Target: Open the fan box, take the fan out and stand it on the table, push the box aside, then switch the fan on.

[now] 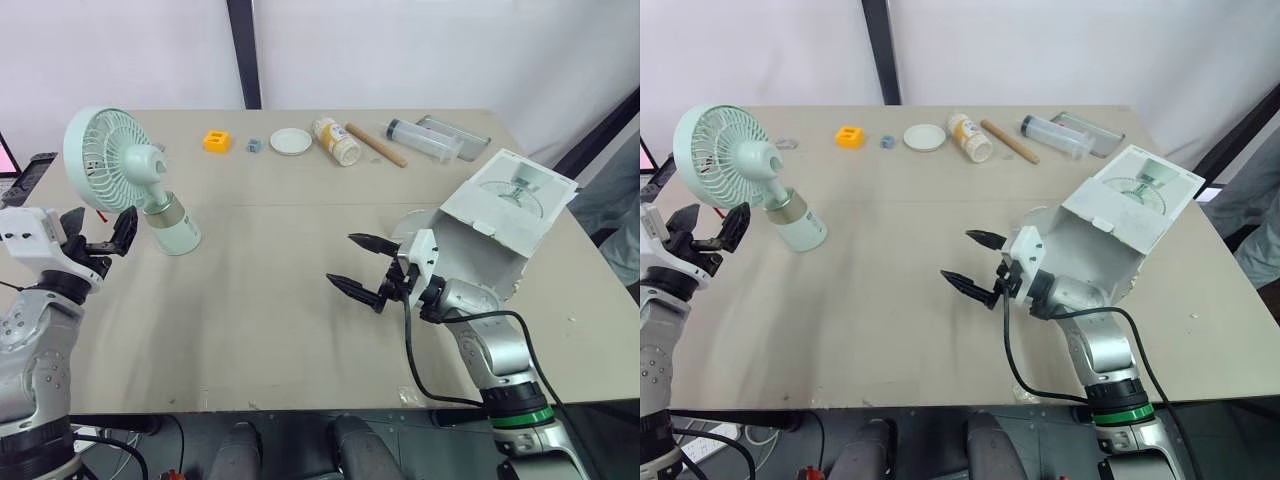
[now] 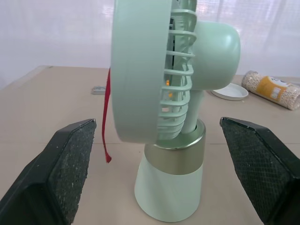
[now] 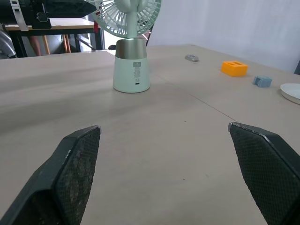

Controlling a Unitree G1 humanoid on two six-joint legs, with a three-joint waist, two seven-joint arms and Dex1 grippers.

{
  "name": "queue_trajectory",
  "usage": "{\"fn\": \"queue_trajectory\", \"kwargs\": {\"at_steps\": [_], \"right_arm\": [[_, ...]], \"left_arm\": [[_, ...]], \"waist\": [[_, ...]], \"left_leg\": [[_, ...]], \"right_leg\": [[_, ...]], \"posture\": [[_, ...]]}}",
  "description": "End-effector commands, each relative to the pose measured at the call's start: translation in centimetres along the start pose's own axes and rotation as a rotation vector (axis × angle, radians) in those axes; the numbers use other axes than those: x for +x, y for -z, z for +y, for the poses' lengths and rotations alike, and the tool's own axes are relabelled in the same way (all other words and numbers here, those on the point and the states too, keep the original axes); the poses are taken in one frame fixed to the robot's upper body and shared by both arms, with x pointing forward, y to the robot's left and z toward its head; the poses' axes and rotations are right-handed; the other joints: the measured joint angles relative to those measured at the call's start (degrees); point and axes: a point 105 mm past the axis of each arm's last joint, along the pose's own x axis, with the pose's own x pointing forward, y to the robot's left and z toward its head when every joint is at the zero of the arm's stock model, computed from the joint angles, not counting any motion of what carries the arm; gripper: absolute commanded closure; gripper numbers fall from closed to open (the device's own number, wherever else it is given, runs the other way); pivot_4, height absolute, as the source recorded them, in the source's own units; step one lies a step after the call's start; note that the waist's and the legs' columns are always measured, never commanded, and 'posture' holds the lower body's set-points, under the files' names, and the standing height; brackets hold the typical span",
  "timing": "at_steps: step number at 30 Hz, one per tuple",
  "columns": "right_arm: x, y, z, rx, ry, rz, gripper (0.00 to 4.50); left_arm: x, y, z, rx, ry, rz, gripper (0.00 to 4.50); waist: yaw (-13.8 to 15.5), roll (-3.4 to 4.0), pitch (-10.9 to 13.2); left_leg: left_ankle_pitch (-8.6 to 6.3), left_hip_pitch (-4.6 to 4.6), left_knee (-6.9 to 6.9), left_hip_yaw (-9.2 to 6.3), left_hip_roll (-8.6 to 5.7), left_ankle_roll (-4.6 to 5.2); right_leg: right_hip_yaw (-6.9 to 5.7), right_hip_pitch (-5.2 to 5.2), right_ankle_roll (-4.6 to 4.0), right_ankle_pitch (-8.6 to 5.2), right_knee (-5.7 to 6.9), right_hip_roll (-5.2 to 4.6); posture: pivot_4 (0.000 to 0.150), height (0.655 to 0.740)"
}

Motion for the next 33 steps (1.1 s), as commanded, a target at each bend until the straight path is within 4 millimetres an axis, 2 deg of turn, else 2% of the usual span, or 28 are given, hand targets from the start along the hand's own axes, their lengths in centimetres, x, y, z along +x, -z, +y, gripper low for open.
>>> {"fn": "queue_trajectory", "kwargs": {"at_steps": [1, 4, 9, 16, 31, 33], "right_arm": [[0.1, -2.0, 0.2, 0.014, -0.044, -0.084, 0.05], [0.0, -3.1, 1.0, 0.032, -0.111, -0.143, 0.05], [0.2, -3.8, 0.6, 0.019, -0.114, -0.174, 0.05], [0.2, -3.1, 0.3, -0.013, -0.091, -0.138, 0.05], [0.1, -2.5, 0.6, -0.033, -0.087, -0.116, 0.05], [0.1, -2.5, 0.5, -0.034, -0.087, -0.116, 0.00]], "left_arm": [[0.3, -1.5, 0.4, 0.019, 0.014, -0.037, 0.00], [0.7, -1.5, 0.4, 0.020, 0.025, -0.027, 0.00], [1.4, -1.7, 0.3, 0.021, 0.049, -0.025, 0.00], [2.1, -2.0, 0.0, 0.021, 0.087, -0.029, 0.00], [2.4, -2.7, 1.0, 0.062, 0.102, -0.035, 0.00], [2.5, -2.6, 0.9, 0.060, 0.104, -0.035, 0.54]], "waist": [[0.0, -0.02, 0.0], [0.0, -0.02, 0.0], [0.0, -0.03, 0.0], [0.0, -0.05, 0.0], [0.0, -0.09, 0.0], [0.0, -0.10, 0.0]], "left_leg": [[0.00, 0.00, 0.00, 0.00, 0.00, 0.00], [0.00, 0.00, 0.00, 0.00, 0.01, 0.00], [0.00, 0.00, 0.00, 0.00, 0.01, 0.00], [0.00, -0.02, 0.00, 0.00, 0.00, 0.00], [0.00, -0.01, 0.00, 0.00, 0.01, 0.00], [0.00, -0.01, 0.00, 0.00, 0.01, 0.00]], "right_leg": [[0.00, 0.00, 0.00, 0.00, 0.00, 0.00], [-0.01, 0.00, -0.01, 0.01, 0.00, 0.00], [-0.01, 0.00, -0.01, 0.01, 0.00, 0.01], [-0.01, 0.00, -0.01, 0.01, 0.00, -0.01], [-0.02, -0.01, -0.02, 0.02, 0.00, 0.00], [-0.02, -0.01, -0.02, 0.02, 0.00, 0.00]], "posture": [[0.150, 0.7400], [0.150, 0.7400], [0.150, 0.7400], [0.150, 0.7400], [0.150, 0.7400], [0.150, 0.7400]]}}
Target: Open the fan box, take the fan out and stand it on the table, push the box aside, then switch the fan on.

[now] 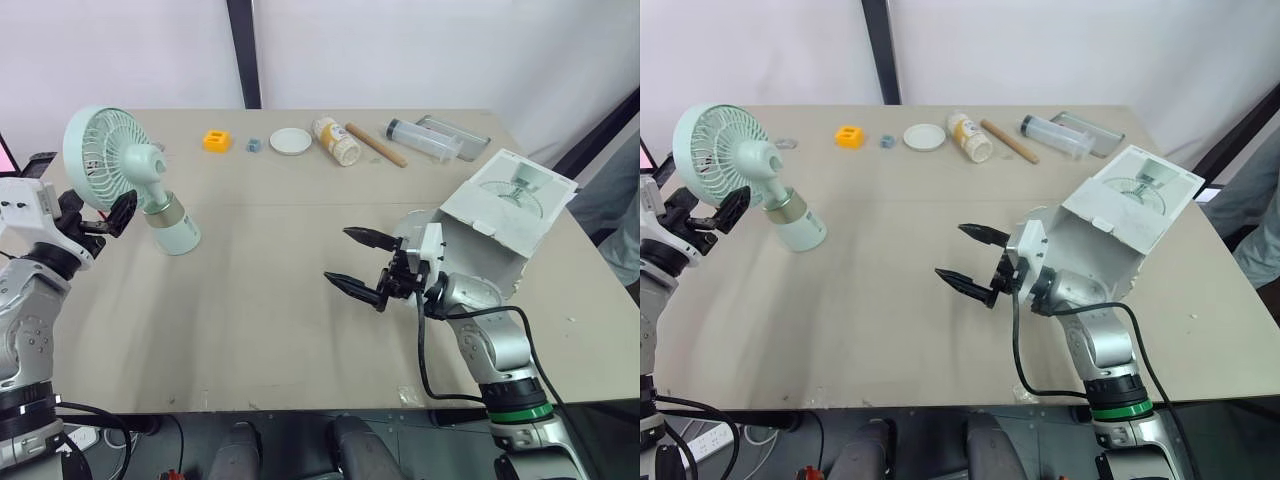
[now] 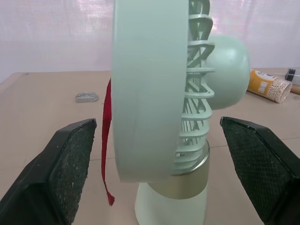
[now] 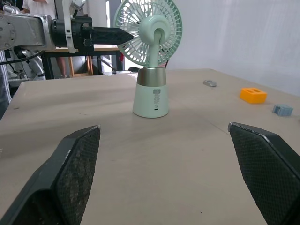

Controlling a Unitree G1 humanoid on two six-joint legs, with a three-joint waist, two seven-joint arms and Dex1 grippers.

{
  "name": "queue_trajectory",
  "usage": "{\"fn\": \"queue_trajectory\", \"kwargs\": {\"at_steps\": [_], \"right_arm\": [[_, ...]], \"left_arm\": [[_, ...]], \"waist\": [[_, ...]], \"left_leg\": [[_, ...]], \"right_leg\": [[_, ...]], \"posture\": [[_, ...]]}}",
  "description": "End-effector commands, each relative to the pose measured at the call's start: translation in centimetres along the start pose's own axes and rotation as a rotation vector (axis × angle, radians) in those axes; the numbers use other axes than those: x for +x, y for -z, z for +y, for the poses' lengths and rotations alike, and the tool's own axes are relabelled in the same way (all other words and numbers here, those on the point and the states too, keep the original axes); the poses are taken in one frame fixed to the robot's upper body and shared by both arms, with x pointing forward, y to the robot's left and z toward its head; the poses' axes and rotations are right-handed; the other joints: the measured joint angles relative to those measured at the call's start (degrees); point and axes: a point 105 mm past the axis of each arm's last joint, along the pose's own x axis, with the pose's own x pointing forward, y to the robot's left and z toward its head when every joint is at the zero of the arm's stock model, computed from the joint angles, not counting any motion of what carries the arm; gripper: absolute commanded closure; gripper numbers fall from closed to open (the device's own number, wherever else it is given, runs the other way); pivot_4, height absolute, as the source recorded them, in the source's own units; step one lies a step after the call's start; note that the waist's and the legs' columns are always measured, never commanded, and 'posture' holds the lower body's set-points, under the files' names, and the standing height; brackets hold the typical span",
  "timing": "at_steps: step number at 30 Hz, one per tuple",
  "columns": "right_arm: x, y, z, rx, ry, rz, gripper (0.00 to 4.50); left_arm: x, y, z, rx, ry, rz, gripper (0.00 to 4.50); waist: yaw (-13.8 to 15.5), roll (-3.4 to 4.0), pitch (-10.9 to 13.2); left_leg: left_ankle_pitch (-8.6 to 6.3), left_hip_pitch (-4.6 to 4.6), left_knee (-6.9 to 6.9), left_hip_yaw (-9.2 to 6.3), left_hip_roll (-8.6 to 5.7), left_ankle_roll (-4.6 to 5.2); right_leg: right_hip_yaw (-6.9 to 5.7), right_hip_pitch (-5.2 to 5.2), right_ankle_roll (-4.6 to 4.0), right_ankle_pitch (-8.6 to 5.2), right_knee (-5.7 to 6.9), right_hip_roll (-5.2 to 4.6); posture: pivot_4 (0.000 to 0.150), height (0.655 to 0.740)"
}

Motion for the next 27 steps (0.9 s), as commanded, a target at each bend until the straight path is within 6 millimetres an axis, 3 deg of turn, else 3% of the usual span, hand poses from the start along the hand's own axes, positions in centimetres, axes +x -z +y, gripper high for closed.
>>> {"fn": "queue_trajectory", "kwargs": {"at_steps": [1, 5, 7, 19, 24, 27], "right_arm": [[-0.1, -0.6, -0.2, -0.031, 0.006, -0.020, 0.00], [-0.1, -0.6, -0.1, -0.032, 0.005, -0.015, 0.00], [-0.1, -0.5, -0.1, -0.032, 0.004, -0.013, 0.00], [0.0, -0.5, -0.2, -0.035, 0.008, -0.004, 0.00], [0.8, -1.0, -0.4, -0.002, 0.030, -0.008, 0.00], [1.6, -1.5, -0.4, 0.003, 0.036, -0.003, 0.00]], "left_arm": [[0.0, -1.7, 0.1, 0.038, 0.003, -0.059, 0.81], [0.1, -1.5, 0.0, 0.036, 0.004, -0.061, 2.33], [0.2, -1.5, 0.0, 0.036, 0.005, -0.063, 2.64], [0.8, -2.1, -0.9, 0.037, 0.036, -0.107, 2.64], [2.0, -3.3, -4.2, 0.063, 0.136, -0.151, 2.64], [2.6, -3.5, -8.8, 0.058, 0.296, -0.157, 2.64]], "waist": [[0.0, 0.00, 0.0], [0.0, 0.00, 0.0], [0.0, 0.00, 0.0], [0.0, -0.01, 0.0], [0.4, -0.04, 0.0], [0.7, -0.12, 0.0]], "left_leg": [[0.00, 0.00, 0.00, 0.00, 0.00, 0.00], [0.00, 0.00, 0.00, 0.00, 0.00, 0.00], [0.00, 0.00, 0.00, 0.00, 0.00, 0.00], [0.00, 0.00, 0.00, 0.00, 0.00, 0.00], [0.01, -0.03, 0.01, -0.03, -0.02, -0.02], [0.02, -0.06, 0.02, -0.05, -0.04, -0.03]], "right_leg": [[0.00, 0.00, -0.01, 0.01, 0.00, 0.00], [0.00, 0.00, -0.05, 0.03, 0.00, 0.00], [0.00, 0.00, -0.04, 0.02, 0.00, 0.00], [0.00, 0.00, -0.04, 0.03, 0.00, -0.01], [-0.02, 0.01, -0.05, 0.04, 0.00, -0.02], [-0.03, 0.00, -0.12, 0.10, 0.00, -0.04]], "posture": [[0.150, 0.7400], [0.150, 0.7400], [0.150, 0.7400], [0.150, 0.7400], [0.150, 0.7400], [0.150, 0.7400]]}}
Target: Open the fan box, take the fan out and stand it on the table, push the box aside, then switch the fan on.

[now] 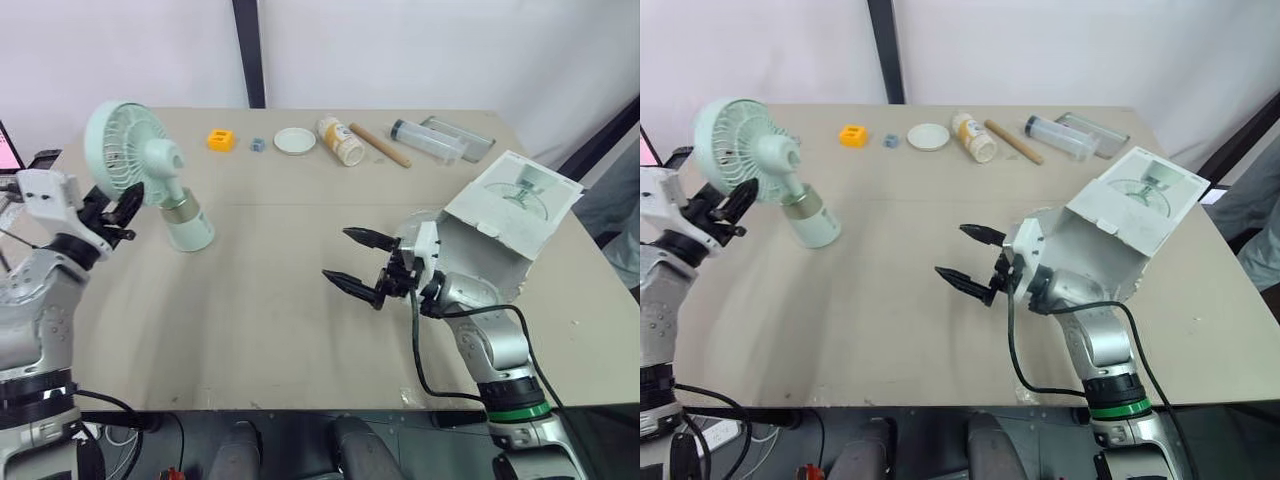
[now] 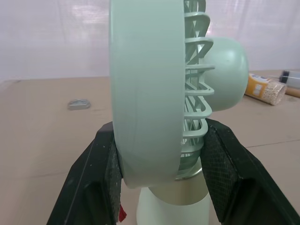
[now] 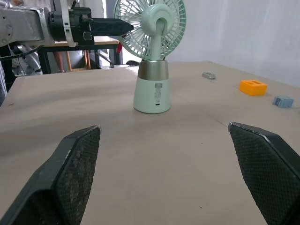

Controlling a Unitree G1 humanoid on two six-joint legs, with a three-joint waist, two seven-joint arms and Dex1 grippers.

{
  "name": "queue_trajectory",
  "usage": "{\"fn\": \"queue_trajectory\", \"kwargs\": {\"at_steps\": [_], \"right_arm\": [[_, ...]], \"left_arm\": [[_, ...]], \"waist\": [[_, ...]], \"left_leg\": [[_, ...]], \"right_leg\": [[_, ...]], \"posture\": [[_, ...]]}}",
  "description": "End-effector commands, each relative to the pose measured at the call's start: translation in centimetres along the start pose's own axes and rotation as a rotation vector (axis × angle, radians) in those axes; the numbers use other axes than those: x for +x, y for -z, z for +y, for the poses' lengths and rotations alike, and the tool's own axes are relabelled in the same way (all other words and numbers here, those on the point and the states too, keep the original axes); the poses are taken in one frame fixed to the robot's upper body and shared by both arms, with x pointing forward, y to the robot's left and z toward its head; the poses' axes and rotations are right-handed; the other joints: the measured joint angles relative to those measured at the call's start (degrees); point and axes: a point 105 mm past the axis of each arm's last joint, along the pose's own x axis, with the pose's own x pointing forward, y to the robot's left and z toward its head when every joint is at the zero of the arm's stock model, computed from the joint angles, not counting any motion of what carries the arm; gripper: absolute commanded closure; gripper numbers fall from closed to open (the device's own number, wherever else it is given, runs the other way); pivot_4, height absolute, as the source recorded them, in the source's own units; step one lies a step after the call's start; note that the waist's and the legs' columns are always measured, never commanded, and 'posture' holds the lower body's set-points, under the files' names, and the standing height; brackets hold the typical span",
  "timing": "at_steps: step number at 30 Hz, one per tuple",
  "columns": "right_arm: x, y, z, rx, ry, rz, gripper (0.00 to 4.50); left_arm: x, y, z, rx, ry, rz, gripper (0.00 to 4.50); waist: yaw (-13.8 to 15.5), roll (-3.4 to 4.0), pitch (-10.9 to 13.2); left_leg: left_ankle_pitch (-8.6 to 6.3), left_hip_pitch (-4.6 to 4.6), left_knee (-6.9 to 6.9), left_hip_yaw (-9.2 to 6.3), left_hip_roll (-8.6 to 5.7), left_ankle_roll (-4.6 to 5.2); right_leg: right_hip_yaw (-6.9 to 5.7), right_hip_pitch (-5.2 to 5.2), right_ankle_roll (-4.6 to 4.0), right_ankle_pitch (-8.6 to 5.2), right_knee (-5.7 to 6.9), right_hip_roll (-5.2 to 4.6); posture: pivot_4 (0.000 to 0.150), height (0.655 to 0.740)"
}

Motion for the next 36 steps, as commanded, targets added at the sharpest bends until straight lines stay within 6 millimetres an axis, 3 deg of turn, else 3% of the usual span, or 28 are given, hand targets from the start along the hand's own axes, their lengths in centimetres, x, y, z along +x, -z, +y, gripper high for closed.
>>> {"fn": "queue_trajectory", "kwargs": {"at_steps": [1, 4, 12, 17, 26, 31, 36], "right_arm": [[1.0, -2.0, 0.3, -0.034, -0.006, -0.036, 0.00], [1.6, -2.4, 0.1, -0.027, 0.026, -0.032, 0.00], [2.3, -2.9, -0.8, 0.012, 0.187, 0.011, 0.00], [2.7, -3.2, -0.5, 0.035, 0.236, 0.031, 0.00], [3.0, -3.2, -0.6, 0.067, 0.313, 0.066, 0.00], [3.4, -2.9, -0.4, 0.086, 0.340, 0.085, 1.33], [3.7, -2.8, -0.2, 0.075, 0.342, 0.092, 1.33]], "left_arm": [[1.2, -3.3, -5.7, 0.049, 0.211, -0.114, 2.64], [1.1, -2.9, -8.6, 0.036, 0.316, -0.098, 2.64], [0.8, -2.0, -13.4, 0.001, 0.486, -0.073, 2.64], [0.5, -1.6, -15.3, 0.034, 0.574, -0.063, 2.64], [0.4, -1.0, -16.6, 0.028, 0.638, -0.053, 2.64], [0.5, -0.6, -16.9, 0.021, 0.641, -0.048, 2.64], [0.7, -0.5, -17.0, 0.021, 0.638, -0.049, 2.64]], "waist": [[0.1, -0.04, 0.0], [0.1, -0.04, 0.0], [-0.6, -0.04, 0.0], [-0.6, -0.04, 0.0], [-0.6, -0.05, 0.0], [-0.6, -0.05, 0.0], [-0.5, -0.06, 0.0]], "left_leg": [[0.00, -0.02, 0.00, 0.00, 0.00, 0.00], [-0.02, -0.04, -0.01, 0.00, 0.00, -0.03], [-0.02, -0.02, -0.01, 0.00, 0.01, -0.03], [-0.02, -0.04, -0.01, -0.01, -0.01, -0.03], [-0.02, -0.04, -0.01, -0.01, -0.03, -0.03], [-0.02, -0.03, -0.01, -0.01, -0.03, -0.02], [-0.02, -0.04, -0.01, -0.01, -0.04, -0.02]], "right_leg": [[0.00, -0.01, -0.09, 0.05, 0.00, 0.00], [0.01, -0.05, -0.15, 0.08, -0.01, 0.00], [0.03, -0.06, -0.17, 0.09, 0.01, 0.03], [0.03, -0.06, -0.16, 0.09, 0.01, 0.01], [0.03, -0.05, -0.16, 0.08, 0.00, 0.01], [0.03, -0.05, -0.13, 0.07, 0.00, 0.01], [0.03, -0.05, -0.07, 0.03, 0.00, 0.00]], "posture": [[0.150, 0.7400], [0.150, 0.7400], [0.150, 0.7400], [0.150, 0.7400], [0.150, 0.7400], [0.150, 0.7400], [0.150, 0.7400]]}}
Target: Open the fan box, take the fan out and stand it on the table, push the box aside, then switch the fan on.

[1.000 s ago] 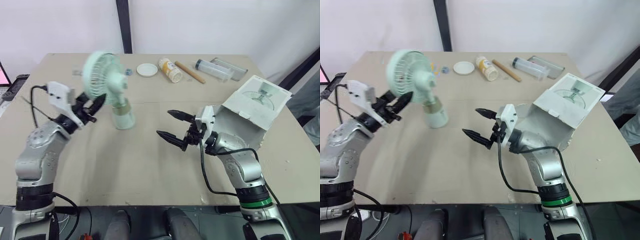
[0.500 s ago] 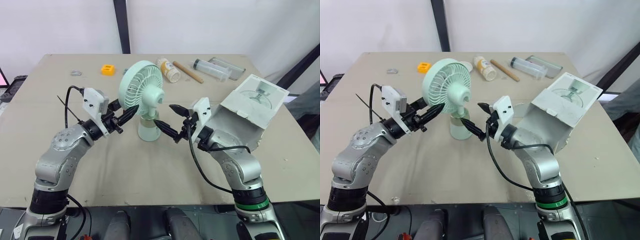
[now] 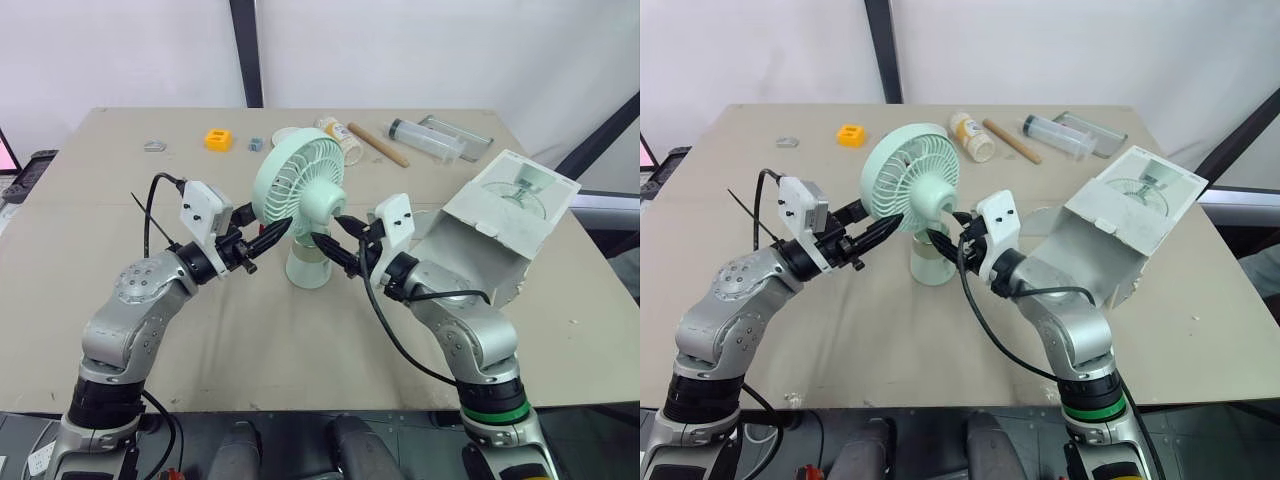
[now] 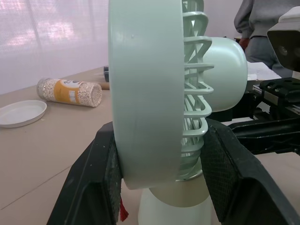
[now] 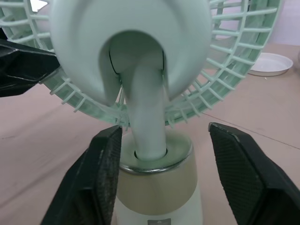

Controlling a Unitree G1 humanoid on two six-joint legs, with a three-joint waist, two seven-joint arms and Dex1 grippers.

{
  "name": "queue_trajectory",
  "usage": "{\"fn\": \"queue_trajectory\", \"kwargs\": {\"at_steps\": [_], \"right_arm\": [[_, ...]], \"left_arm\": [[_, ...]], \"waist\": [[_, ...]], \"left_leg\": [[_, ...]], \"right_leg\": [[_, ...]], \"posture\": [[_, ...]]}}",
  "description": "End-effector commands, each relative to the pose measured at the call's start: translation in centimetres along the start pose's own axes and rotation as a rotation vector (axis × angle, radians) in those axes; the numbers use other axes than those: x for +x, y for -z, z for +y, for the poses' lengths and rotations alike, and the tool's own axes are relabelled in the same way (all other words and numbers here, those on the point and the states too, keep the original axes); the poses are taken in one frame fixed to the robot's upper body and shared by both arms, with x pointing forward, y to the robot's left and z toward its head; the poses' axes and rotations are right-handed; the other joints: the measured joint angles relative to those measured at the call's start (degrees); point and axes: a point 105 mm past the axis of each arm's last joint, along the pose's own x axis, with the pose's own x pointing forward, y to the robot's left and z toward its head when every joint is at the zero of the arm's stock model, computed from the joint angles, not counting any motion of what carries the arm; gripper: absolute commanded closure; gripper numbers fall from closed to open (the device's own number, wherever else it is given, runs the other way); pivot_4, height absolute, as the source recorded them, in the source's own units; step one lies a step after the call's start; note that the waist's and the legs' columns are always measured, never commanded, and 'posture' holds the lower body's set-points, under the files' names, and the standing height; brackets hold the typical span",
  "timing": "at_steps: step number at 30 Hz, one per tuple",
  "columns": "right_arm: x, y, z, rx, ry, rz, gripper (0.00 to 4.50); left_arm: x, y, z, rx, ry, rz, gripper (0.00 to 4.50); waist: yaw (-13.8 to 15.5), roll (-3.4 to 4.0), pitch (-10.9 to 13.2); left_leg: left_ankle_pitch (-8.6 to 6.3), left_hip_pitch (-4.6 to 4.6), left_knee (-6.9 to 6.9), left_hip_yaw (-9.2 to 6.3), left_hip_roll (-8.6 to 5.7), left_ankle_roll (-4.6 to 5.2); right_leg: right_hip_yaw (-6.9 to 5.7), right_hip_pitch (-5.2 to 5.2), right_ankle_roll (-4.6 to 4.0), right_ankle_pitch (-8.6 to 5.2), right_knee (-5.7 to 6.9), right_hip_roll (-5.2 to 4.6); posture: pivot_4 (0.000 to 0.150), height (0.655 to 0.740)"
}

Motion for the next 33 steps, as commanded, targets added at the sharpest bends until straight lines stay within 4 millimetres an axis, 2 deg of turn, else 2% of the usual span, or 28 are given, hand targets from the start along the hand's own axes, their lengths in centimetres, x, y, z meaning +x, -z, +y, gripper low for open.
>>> {"fn": "queue_trajectory", "kwargs": {"at_steps": [1, 18, 19, 20, 33], "right_arm": [[0.08, -1.94, 0.65, -0.049, -0.011, -0.062, 1.33], [0.20, -1.64, 0.17, -0.048, 0.014, -0.060, 1.33], [0.20, -1.66, 0.19, -0.042, 0.013, -0.064, 1.88], [0.19, -1.65, 0.20, -0.041, 0.012, -0.064, 2.16], [0.12, -1.39, -0.04, -0.039, 0.022, -0.053, 2.16]], "left_arm": [[0.63, -1.13, -0.97, 0.026, 0.046, -0.047, 2.64], [0.67, -1.06, -0.61, 0.052, 0.041, -0.034, 2.64], [0.68, -1.07, -0.61, 0.052, 0.041, -0.034, 2.64], [0.70, -1.09, -0.62, 0.053, 0.041, -0.035, 2.64], [0.80, -1.07, -0.63, 0.055, 0.032, -0.036, 2.64]], "waist": [[0.0, 0.00, 0.0], [0.1, -0.01, 0.0], [0.1, 0.00, 0.0], [0.1, 0.00, 0.0], [0.1, 0.00, 0.0]], "left_leg": [[0.00, 0.00, 0.00, 0.00, 0.00, 0.00], [0.00, 0.00, 0.00, -0.01, -0.01, 0.00], [0.00, 0.00, 0.00, -0.01, -0.01, 0.00], [0.00, 0.00, 0.00, -0.01, -0.01, 0.00], [0.00, 0.00, 0.00, -0.01, -0.01, 0.00]], "right_leg": [[0.00, 0.00, 0.00, 0.00, 0.00, 0.00], [0.00, 0.00, 0.10, -0.06, 0.00, -0.01], [0.00, 0.00, 0.10, -0.06, 0.00, -0.01], [0.00, 0.00, 0.10, -0.06, 0.00, -0.01], [0.00, 0.00, 0.15, -0.09, 0.00, -0.01]], "posture": [[0.150, 0.7400], [0.150, 0.7400], [0.150, 0.7400], [0.150, 0.7400], [0.150, 0.7400]]}}
